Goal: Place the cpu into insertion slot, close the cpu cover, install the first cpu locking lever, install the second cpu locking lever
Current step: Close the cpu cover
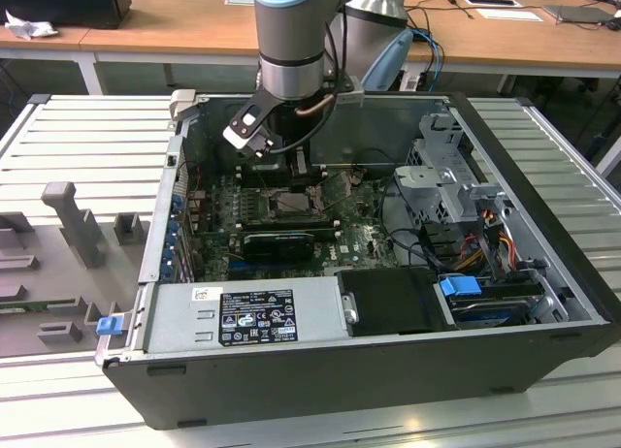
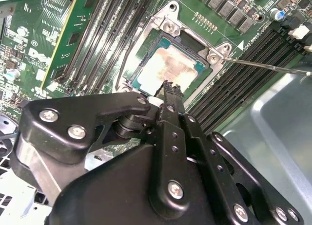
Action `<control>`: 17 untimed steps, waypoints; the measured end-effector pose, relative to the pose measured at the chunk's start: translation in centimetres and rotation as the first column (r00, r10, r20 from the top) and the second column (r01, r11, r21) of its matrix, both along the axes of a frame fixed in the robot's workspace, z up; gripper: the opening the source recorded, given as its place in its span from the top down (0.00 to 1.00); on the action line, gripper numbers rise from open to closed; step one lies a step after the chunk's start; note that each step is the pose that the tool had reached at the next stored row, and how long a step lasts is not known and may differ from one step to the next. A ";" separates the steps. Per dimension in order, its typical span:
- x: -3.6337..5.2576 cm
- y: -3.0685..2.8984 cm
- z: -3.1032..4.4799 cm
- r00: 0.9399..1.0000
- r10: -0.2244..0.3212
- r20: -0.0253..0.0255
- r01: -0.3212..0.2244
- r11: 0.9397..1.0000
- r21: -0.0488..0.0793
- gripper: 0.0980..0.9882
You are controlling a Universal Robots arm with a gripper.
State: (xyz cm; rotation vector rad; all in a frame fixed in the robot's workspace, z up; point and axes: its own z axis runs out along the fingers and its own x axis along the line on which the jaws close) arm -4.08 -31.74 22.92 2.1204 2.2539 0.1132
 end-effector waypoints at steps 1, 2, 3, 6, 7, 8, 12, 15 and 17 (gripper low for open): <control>0.00 0.00 0.06 1.000 0.000 0.000 0.000 1.000 0.000 0.99; 0.02 0.00 0.07 1.000 0.000 0.000 0.000 1.000 0.000 0.99; 0.37 0.00 0.08 1.000 -0.001 -0.007 0.001 1.000 0.000 0.99; 0.51 -0.01 0.11 1.000 -0.001 -0.011 0.001 1.000 0.003 0.99; 0.51 -0.01 0.23 1.000 -0.001 -0.011 0.001 1.000 0.003 0.99; 0.51 -0.01 0.42 1.000 -0.001 -0.011 0.001 1.000 0.003 0.99; 0.52 0.01 1.17 1.000 -0.001 -0.011 0.001 1.000 0.003 0.99; 0.52 0.01 1.88 1.000 -0.001 -0.011 0.001 1.000 0.003 0.99; 0.51 0.01 2.19 1.000 -0.001 -0.011 0.001 1.000 0.003 0.99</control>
